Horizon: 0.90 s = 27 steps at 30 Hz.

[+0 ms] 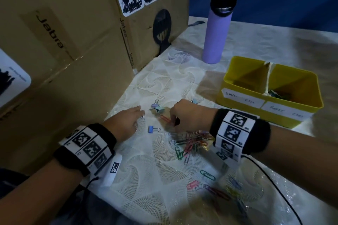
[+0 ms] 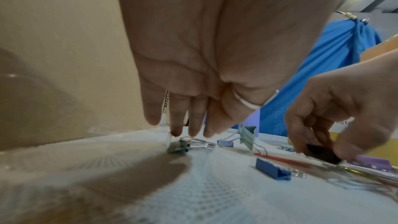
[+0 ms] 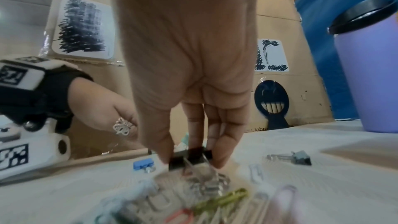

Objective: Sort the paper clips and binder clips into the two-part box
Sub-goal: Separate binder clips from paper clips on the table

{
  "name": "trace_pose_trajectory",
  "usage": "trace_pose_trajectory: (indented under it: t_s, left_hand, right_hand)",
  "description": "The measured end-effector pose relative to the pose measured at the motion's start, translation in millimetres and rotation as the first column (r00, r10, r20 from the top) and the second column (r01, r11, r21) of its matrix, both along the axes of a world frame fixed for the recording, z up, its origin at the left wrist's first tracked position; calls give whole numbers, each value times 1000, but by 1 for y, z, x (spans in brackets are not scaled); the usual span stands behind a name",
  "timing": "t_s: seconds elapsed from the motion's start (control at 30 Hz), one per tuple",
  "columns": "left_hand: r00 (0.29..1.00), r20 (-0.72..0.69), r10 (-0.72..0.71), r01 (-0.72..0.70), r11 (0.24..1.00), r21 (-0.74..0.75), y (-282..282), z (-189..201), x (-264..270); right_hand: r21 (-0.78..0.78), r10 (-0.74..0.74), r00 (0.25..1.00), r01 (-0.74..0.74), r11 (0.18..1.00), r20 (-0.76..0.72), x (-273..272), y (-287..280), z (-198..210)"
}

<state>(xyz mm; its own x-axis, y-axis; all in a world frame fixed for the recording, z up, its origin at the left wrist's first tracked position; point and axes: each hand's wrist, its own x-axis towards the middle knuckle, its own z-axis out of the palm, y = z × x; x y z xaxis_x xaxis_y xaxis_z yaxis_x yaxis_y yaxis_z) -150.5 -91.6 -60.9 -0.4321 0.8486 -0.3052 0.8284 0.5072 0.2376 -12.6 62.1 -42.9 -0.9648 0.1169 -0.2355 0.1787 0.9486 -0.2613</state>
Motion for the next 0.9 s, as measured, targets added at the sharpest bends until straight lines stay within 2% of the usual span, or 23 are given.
trace_pose_trajectory:
  t_s: [0.1, 0.17, 0.27, 0.37, 0.4, 0.5, 0.57, 0.63, 0.67, 0.73, 0.8, 0.9]
  left_hand:
    - [999, -30, 43, -41, 997, 67, 4, 2, 1]
    - [997, -71, 25, -27, 999, -18, 6, 3, 5]
    - [992, -117, -53, 27, 976, -215, 6, 4, 14]
    - [984, -94, -151, 117, 949, -294, 4, 4, 23]
    - [983, -74, -168, 140, 945, -297, 3, 5, 26]
    - [990, -3, -144, 141, 969, -204, -1, 4, 28]
    - [997, 37, -63, 64, 998, -8, -4, 2, 23]
    - [997, 20, 71, -73, 983, 169, -4, 2, 14]
    - [993, -21, 114, -108, 977, 182, -4, 3, 8]
    - [988, -111, 108, -101, 993, 69, -1, 5, -3]
    - [988, -129, 88, -93, 995, -35, 4, 9, -8]
    - [984, -123, 130, -133, 991, -15, 8, 14, -8]
  right_hand:
    - [-13, -75, 990, 74, 997, -118, -8, 10, 11]
    - [-1, -105, 974, 107, 994, -200, -17, 21, 18]
    - [59, -112, 970, 128, 990, -215, -21, 28, 19]
    - [42, 4, 966, 8, 999, -260, -17, 18, 12]
    - [34, 54, 971, -47, 998, -233, -14, 14, 10]
    - [-39, 129, 991, -130, 991, -19, -8, 9, 4]
    - [-55, 147, 988, -144, 988, 52, -6, 7, 1]
    - [-31, 164, 984, -162, 986, 67, -6, 8, -1]
    - [-7, 164, 983, -164, 986, 79, -7, 7, 0]
    - [40, 140, 987, -144, 989, 80, -12, 4, 5]
    - [20, 155, 988, -156, 988, 23, -20, -1, 5]
    - [-43, 248, 969, -248, 968, -7, -34, -14, 4]
